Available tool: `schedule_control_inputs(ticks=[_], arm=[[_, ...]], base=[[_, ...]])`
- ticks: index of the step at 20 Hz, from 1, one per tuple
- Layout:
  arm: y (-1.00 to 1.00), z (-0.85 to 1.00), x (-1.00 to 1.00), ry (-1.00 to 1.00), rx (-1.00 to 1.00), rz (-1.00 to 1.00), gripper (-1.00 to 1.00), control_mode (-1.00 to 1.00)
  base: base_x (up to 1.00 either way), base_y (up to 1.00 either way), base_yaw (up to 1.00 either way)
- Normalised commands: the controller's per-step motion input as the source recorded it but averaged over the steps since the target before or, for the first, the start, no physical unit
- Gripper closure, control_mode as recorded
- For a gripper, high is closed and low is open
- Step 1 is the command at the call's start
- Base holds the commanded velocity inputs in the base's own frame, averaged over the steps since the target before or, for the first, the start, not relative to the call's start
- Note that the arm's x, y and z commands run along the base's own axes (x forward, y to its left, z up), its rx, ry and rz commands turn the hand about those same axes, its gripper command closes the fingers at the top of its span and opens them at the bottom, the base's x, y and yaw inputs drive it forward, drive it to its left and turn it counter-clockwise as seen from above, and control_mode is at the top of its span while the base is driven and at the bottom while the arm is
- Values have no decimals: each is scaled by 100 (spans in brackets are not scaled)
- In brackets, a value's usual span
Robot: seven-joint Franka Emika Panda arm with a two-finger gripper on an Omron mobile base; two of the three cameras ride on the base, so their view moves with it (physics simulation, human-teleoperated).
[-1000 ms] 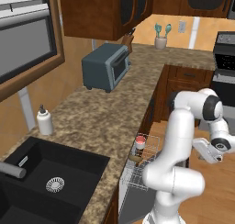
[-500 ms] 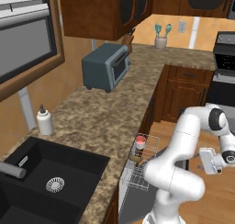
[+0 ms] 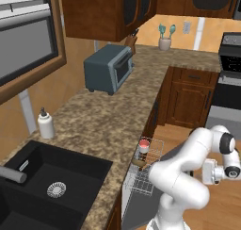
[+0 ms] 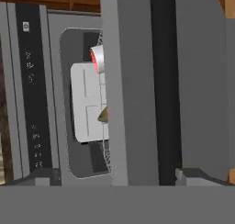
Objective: Pick up the cup and bowl from the counter, place them in the dishwasher, and close the dishwasher door.
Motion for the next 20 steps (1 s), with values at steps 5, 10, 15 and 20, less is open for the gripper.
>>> schedule_control_inputs(ticks=[5, 10, 15, 20], arm=[[-29, -60, 25, -8, 4, 4, -100, -100], [-19, -72, 23, -16, 5, 6, -100, -100], [18, -55, 17, -31, 18, 2, -100, -100], [92, -43, 0, -19, 27, 8, -100, -100]], base=[[0, 0, 0], [0, 0, 0], [0, 0, 0], [0, 0, 0]])
